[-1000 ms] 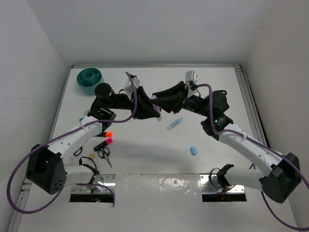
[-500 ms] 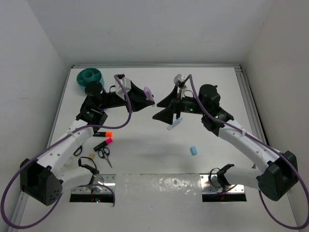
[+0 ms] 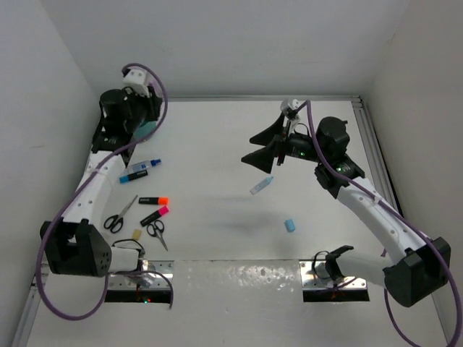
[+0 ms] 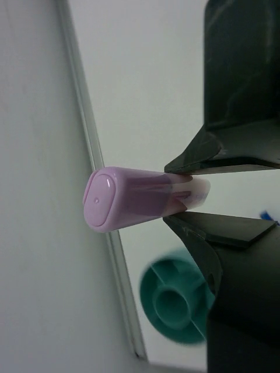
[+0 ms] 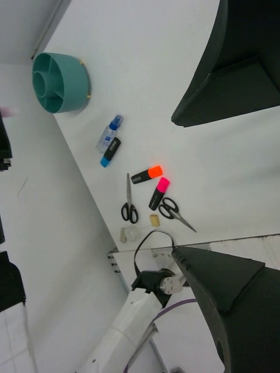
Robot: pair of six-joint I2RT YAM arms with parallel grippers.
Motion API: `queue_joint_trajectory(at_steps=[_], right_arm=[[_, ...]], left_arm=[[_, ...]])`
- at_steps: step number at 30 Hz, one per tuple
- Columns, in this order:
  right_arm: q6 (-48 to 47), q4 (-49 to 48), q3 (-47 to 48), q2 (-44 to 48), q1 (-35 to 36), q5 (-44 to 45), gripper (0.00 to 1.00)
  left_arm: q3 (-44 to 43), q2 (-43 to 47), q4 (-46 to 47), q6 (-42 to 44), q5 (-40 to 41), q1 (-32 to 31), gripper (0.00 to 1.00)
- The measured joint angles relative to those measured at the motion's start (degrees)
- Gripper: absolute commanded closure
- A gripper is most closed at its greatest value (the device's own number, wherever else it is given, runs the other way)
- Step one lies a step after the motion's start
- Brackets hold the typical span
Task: Sort the stationery into containers
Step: Place the pen in the storage box.
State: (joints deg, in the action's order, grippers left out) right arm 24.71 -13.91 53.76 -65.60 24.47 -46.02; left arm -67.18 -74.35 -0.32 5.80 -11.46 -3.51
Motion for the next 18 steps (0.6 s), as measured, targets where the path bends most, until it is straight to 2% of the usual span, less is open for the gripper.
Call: queue_joint_trajectory(at_steps=[3, 7, 14, 18], right_arm=[[0.9, -1.0, 1.3, -3.8, -1.6, -1.6, 0.18], [5.6, -6.5, 5.2, -11.7, -4.2, -5.0, 0.19], [25.6, -28.0, 13.7, -30.0, -8.5, -10.1, 0.34], [38.0, -40.2, 20.2, -40.2, -9.7, -11.3, 0.39]], left_arm=[[-0.9, -4.9, 0.1, -0.7, 4.3, 5.4, 1.0], [2.3, -11.0, 5.8, 0.7, 6.4, 10.6, 1.0], [1.8, -20.0, 11.7, 4.3, 1.5, 16.3, 1.0], [-1.3, -26.3, 15.5, 4.5, -2.4, 18.5, 1.0]])
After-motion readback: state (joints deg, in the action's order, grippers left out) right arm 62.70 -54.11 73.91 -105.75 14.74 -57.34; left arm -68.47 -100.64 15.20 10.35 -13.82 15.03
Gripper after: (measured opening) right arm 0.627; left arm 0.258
